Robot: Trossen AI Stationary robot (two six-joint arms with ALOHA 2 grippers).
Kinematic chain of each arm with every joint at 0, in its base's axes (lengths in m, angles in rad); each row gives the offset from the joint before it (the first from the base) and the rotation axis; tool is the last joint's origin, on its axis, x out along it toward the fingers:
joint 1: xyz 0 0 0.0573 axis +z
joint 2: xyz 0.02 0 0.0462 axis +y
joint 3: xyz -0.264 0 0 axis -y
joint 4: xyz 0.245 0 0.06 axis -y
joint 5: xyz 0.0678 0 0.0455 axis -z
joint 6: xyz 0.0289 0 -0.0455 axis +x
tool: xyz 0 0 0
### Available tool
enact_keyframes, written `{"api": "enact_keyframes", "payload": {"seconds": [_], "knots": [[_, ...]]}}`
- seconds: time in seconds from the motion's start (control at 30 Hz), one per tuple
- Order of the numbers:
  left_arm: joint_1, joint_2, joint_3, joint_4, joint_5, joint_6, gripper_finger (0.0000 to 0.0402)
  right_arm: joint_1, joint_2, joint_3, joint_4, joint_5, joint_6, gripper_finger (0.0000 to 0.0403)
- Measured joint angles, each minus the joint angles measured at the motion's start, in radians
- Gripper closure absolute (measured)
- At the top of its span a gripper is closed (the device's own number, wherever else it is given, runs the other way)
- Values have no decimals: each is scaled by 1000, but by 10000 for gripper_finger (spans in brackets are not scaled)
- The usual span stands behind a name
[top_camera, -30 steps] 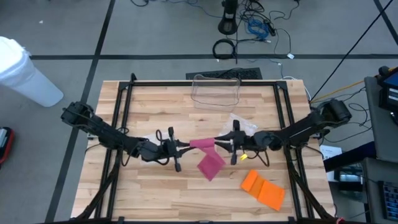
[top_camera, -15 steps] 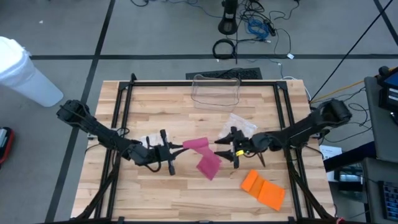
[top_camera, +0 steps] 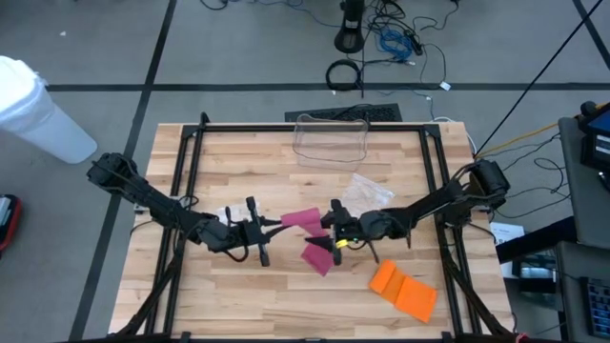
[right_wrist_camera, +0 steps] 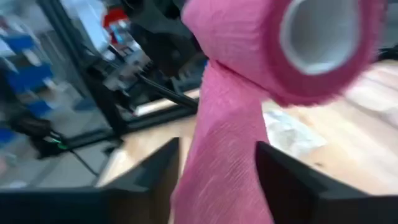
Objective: Roll bandage
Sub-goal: Roll the pink bandage
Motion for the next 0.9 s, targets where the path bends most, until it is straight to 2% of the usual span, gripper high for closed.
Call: {"api": "enact_keyframes", "payload": {"seconds": [0.1,0.13,0.2,0.4,0.6,0.8,0.9], "knots": [[-2,0,0,9,6,-23,389,6,1,28,-56,-2,-76,358],[-2,0,0,16,7,-23,389,15,1,29,-49,8,-104,380],[-1,0,0,32,6,-34,389,31,1,29,-49,63,-104,395],[-1,-16,0,114,16,-31,389,62,14,29,-136,96,-55,403],[-1,-26,0,173,84,-15,389,71,84,29,-140,96,8,403],[-2,-26,0,167,103,-7,389,82,135,28,-134,96,36,403],[-3,-26,0,112,103,18,389,105,126,29,-124,87,37,399]]}}
